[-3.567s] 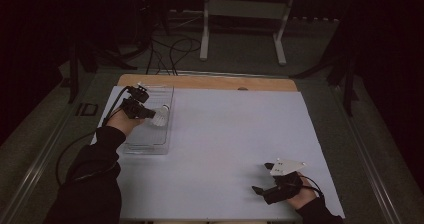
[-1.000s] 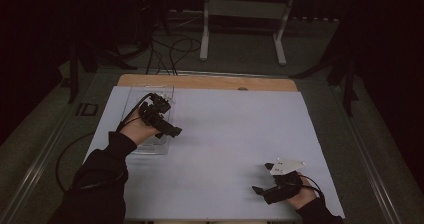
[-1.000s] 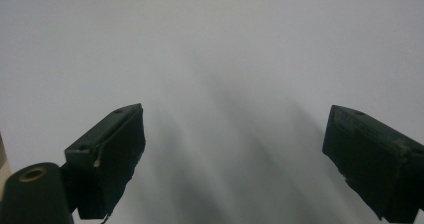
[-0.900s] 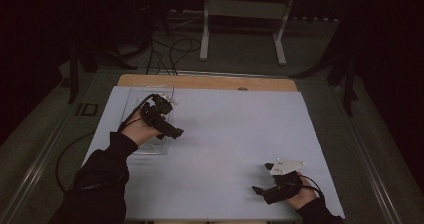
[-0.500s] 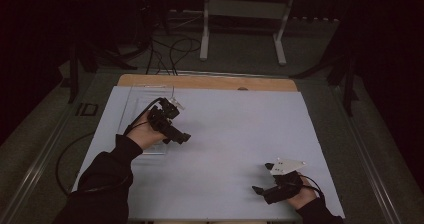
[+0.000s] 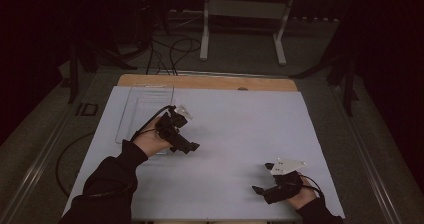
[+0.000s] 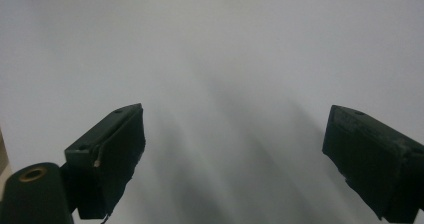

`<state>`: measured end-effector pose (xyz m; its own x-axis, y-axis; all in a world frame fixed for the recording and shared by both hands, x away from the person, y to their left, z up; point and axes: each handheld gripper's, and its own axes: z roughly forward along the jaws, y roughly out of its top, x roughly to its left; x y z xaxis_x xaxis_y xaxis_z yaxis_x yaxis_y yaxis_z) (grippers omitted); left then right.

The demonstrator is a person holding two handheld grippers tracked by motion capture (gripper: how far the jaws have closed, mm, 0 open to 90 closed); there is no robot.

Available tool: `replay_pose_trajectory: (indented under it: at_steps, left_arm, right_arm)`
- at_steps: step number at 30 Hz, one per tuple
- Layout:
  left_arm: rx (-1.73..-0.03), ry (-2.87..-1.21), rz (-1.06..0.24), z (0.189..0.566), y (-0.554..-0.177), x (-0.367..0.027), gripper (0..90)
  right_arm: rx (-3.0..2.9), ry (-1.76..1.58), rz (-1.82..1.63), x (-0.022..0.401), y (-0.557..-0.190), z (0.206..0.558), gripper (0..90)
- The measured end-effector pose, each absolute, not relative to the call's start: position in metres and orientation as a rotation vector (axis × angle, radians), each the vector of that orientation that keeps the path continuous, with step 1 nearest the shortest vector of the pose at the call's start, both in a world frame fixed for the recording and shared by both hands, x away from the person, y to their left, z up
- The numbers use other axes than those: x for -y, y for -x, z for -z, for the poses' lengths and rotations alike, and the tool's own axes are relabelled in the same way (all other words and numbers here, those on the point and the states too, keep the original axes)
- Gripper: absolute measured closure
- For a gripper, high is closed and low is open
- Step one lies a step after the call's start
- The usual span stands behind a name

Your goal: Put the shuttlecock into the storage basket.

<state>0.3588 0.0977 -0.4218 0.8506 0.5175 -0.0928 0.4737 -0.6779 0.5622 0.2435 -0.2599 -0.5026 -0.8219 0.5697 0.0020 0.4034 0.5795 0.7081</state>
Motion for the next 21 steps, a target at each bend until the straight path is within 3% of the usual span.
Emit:
replay_pose_trajectory:
  at_steps: [21]
  left_arm:
    - [-0.537,-2.419,-0.05,0.435,-0.331,-0.087,0.1]
  right_arm:
    - [-2.58,-0.804,-1.077,0.261,-0.243,0.501,9.8]
